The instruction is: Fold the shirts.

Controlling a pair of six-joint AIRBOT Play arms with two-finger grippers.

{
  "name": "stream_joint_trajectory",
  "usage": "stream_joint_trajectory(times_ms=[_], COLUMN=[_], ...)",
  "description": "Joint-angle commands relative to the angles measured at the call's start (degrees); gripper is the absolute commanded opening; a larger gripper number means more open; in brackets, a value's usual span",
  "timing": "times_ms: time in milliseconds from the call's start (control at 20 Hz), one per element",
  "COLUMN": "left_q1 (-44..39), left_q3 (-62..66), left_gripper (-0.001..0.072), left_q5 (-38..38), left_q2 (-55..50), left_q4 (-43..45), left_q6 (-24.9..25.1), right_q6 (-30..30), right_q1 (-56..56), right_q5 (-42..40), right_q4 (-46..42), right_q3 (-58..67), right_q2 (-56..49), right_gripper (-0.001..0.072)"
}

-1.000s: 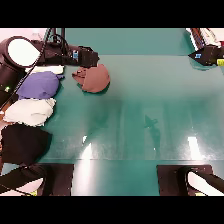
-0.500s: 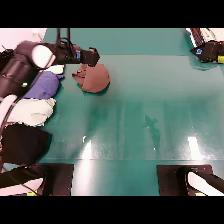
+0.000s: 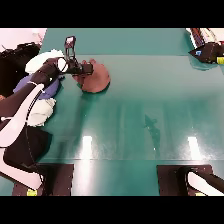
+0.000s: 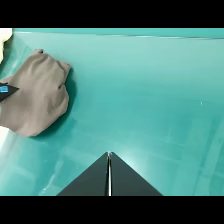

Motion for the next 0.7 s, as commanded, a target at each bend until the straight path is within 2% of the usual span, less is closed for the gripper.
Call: stream_joint_trajectory(times_ms=[0, 50, 100, 250, 450, 550, 650], left_q1=[0.66, 0.66, 0.66, 0.66, -0.61, -2.51, -5.49], left_q3=[0.15, 0.63, 2.32, 14.21, 42.58, 42.82, 36.0], left_gripper=[0.0423, 0.018, 0.0028, 0.0021, 0.0021, 0.0021, 0.0021], left_q5=[3.34, 3.28, 2.34, -8.15, -29.79, -29.92, -28.83], left_q2=[-2.21, -2.03, -1.99, -1.95, -0.7, 7.5, 18.18], left_q4=[-6.14, -6.14, -6.12, -5.68, -6.25, -8.07, -9.22], left_q6=[4.66, 4.66, 4.68, 6.27, 17.44, 23.91, 29.27], right_q6=[0.02, 0.02, 0.02, 0.02, 0.0, -0.02, -0.02], right_q1=[0.07, 0.04, 0.04, 0.04, 0.04, 0.04, 0.04], right_q5=[0.24, 0.24, 0.31, 0.04, -5.07, -8.15, -10.25], right_q4=[-0.02, -0.02, 0.0, 0.09, -0.57, -0.57, -0.55], right_q3=[0.02, 0.02, 0.04, 0.09, 0.07, 0.07, 0.07], right_q2=[-0.02, -0.02, 0.0, 1.09, 7.17, 10.75, 13.53], right_gripper=[0.0016, 0.0016, 0.0016, 0.0016, 0.0016, 0.0016, 0.0016])
